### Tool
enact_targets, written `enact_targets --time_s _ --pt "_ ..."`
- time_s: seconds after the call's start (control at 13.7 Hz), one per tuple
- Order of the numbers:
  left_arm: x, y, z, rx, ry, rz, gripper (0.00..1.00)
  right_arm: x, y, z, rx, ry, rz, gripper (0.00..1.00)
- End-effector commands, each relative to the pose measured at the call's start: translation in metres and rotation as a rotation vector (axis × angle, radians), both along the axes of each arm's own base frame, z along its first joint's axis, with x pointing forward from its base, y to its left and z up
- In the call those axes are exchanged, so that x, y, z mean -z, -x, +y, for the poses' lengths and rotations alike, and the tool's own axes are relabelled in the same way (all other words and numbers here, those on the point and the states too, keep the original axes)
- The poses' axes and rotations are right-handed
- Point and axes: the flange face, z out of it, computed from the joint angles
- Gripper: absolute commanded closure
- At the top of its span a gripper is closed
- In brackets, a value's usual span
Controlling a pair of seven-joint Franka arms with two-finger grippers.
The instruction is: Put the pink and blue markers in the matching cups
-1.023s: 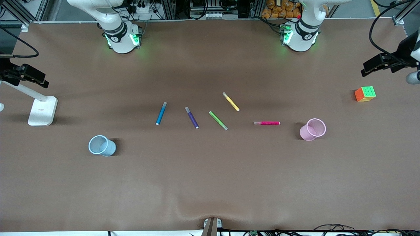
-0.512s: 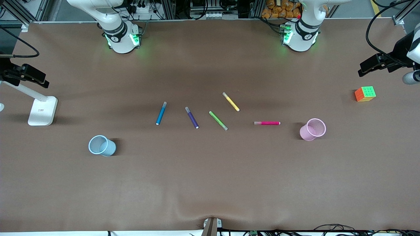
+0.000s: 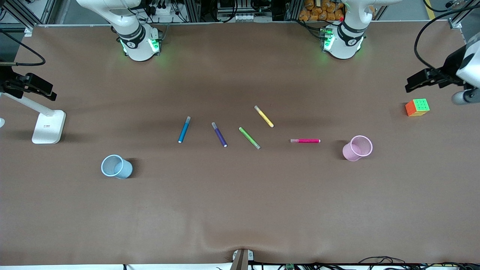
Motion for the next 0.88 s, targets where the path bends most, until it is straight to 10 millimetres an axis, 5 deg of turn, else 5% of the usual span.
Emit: enact_targets --time_s 0.0,0.37,0.8 --pt "0.029 -0.013 -0.029 0.062 0.001 0.026 0.0 -0.005 0.001 0.004 0.011 0.006 -0.003 0.0" --pt "0.108 -0.013 -0.096 0.195 0.013 0.005 0.0 -0.005 0.001 0.004 0.011 0.004 -0.003 0.0" --pt "0.156 -0.006 -0.123 0.465 0.046 -0.012 0.0 -0.005 0.001 0.003 0.013 0.006 -0.003 0.0"
